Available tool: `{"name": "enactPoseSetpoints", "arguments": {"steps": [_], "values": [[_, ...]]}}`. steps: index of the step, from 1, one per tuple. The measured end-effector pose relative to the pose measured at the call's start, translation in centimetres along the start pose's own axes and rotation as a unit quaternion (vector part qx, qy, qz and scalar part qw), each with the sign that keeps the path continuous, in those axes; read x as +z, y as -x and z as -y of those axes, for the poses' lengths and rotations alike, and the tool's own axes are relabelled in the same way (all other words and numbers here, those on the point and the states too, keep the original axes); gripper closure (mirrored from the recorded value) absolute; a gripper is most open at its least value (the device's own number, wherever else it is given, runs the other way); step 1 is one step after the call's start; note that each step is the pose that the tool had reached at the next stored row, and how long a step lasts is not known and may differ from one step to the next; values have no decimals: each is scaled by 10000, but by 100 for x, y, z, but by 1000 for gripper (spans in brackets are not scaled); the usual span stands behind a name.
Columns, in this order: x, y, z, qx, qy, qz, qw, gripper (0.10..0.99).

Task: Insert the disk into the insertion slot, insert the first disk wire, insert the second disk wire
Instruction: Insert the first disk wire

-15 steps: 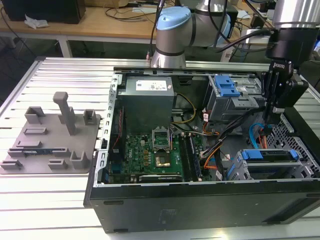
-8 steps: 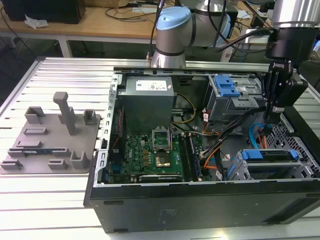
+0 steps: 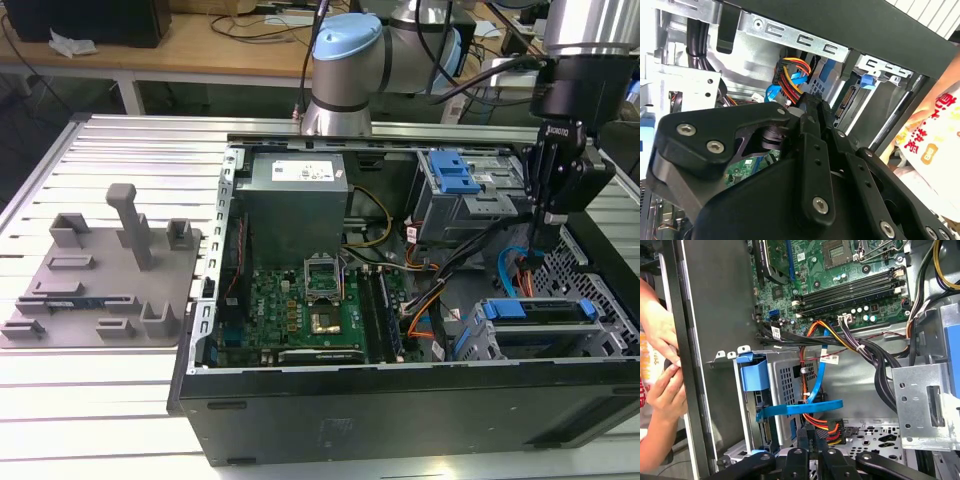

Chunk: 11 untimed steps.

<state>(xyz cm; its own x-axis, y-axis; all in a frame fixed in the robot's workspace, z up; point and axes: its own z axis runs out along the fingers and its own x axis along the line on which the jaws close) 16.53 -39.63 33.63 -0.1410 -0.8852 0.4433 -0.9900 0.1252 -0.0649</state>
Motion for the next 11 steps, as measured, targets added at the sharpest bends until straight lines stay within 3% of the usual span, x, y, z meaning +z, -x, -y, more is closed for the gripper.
{"name": "enactPoseSetpoints", "arguments": {"steps": [3, 7, 11], "values": [[18, -72, 10, 1, 7, 49, 10000, 922], [61, -228, 32, 1, 21, 150, 9999, 922], [118, -341, 48, 1, 30, 208, 9998, 922]]}}
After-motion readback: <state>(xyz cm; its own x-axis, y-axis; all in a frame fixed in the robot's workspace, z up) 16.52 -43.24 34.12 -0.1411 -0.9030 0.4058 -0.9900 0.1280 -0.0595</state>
